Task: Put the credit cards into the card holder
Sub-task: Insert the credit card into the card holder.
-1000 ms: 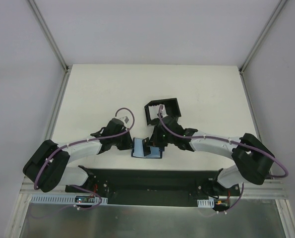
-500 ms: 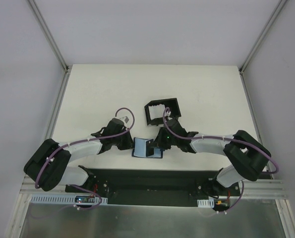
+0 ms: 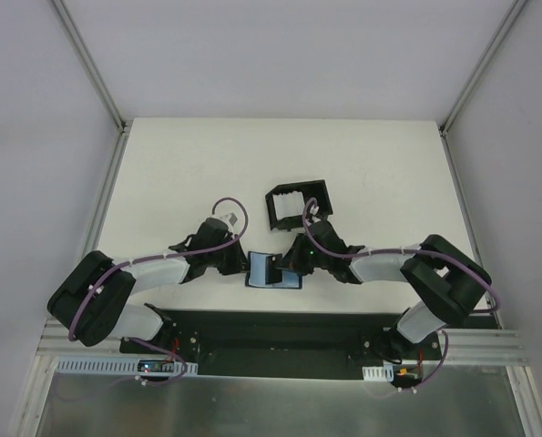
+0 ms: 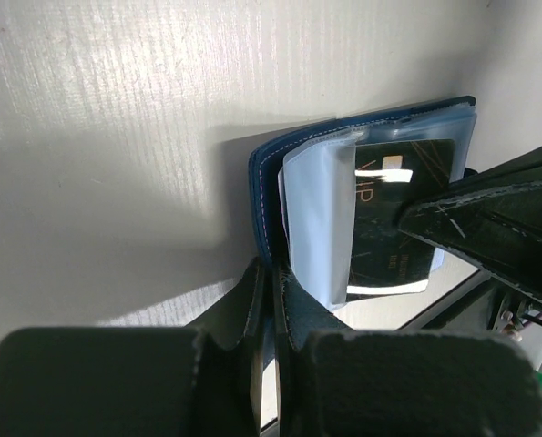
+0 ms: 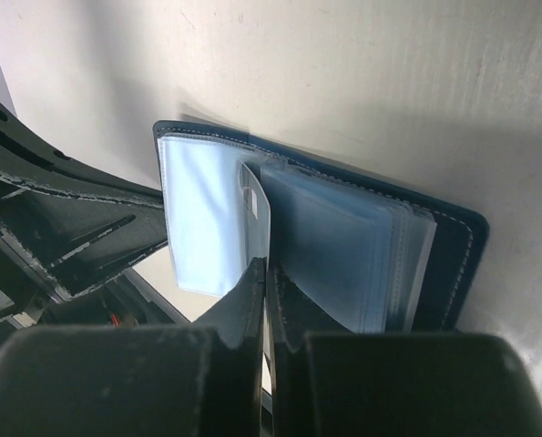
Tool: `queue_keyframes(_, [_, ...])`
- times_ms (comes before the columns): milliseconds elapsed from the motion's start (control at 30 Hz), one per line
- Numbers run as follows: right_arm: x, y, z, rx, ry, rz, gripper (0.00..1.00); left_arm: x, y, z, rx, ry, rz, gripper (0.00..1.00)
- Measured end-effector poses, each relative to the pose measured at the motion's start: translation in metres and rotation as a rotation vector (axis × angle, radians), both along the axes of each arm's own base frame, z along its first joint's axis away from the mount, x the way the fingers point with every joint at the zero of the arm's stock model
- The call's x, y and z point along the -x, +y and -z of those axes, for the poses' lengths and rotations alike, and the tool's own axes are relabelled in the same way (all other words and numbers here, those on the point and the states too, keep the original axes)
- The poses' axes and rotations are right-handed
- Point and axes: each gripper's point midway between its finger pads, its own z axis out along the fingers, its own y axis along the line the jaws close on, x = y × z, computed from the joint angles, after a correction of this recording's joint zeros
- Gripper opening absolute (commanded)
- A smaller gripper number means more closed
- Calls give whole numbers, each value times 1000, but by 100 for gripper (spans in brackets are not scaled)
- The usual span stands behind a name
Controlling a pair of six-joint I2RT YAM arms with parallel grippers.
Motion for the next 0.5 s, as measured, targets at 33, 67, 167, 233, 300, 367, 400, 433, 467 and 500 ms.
queue_keyframes(33, [0,1,1,-6,3,-1,0,0,0,0,1,-1,0,0])
queue_keyframes(67, [-1,3,2,-13,6,-1,0,-1,0,0,1,-1,-1,0])
queue_keyframes(167, [-2,7,3,-33,13,0,1,-2,-1,1,4,-2,-1,0])
queue_keyframes(233, [-2,9,3,-41,19,2,2,-2,-2,1,5,-1,-2,0])
queue_keyframes(300, [-1,10,3,-43,20,1,3,-2,-2,1,5,-1,-3,0])
queue_keyframes(367, [0,12,4,-38,22,-2,11,-2,-2,1,5,-1,-3,0])
queue_keyframes(400, [0,13,5,-33,26,-4,16,-2,-2,2,4,0,-3,0])
queue_keyframes(433, [-1,14,5,-27,30,-4,24,-2,-2,2,4,1,-3,0])
queue_keyframes(467, [-1,13,6,-18,29,-5,31,-2,-2,2,4,1,-3,0])
queue_keyframes(500, [-1,12,7,-11,28,0,40,-3,-2,2,5,0,-3,0])
